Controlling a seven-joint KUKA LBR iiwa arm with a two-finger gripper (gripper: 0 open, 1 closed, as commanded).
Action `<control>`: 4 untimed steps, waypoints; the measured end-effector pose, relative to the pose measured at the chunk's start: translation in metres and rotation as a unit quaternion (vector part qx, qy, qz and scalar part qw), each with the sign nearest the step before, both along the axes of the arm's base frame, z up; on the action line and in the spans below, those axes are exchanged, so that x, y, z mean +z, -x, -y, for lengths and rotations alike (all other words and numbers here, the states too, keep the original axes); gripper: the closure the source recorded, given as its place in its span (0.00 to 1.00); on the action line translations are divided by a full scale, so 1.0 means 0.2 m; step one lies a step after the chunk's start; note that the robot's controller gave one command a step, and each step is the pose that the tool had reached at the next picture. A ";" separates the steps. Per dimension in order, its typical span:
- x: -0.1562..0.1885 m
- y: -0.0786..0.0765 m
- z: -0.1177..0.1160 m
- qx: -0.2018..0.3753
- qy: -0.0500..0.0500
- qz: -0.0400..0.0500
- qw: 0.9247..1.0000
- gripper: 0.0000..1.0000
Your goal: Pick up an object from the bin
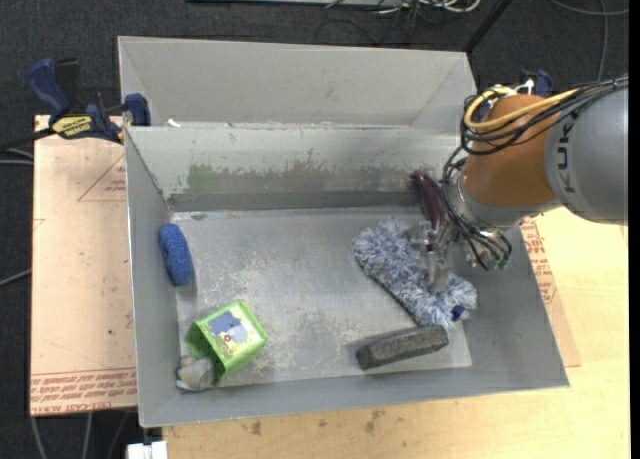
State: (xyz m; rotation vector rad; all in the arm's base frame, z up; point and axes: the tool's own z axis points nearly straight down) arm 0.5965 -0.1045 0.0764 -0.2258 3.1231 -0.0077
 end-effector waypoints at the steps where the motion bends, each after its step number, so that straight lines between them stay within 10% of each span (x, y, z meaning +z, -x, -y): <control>1: 0.00 0.00 0.00 0.000 0.000 0.000 1.000 1.00; 4: 0.00 0.00 0.00 0.000 0.000 0.000 1.000 1.00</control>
Offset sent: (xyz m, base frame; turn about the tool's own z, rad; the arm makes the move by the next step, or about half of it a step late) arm 0.0000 0.0000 0.0000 0.0000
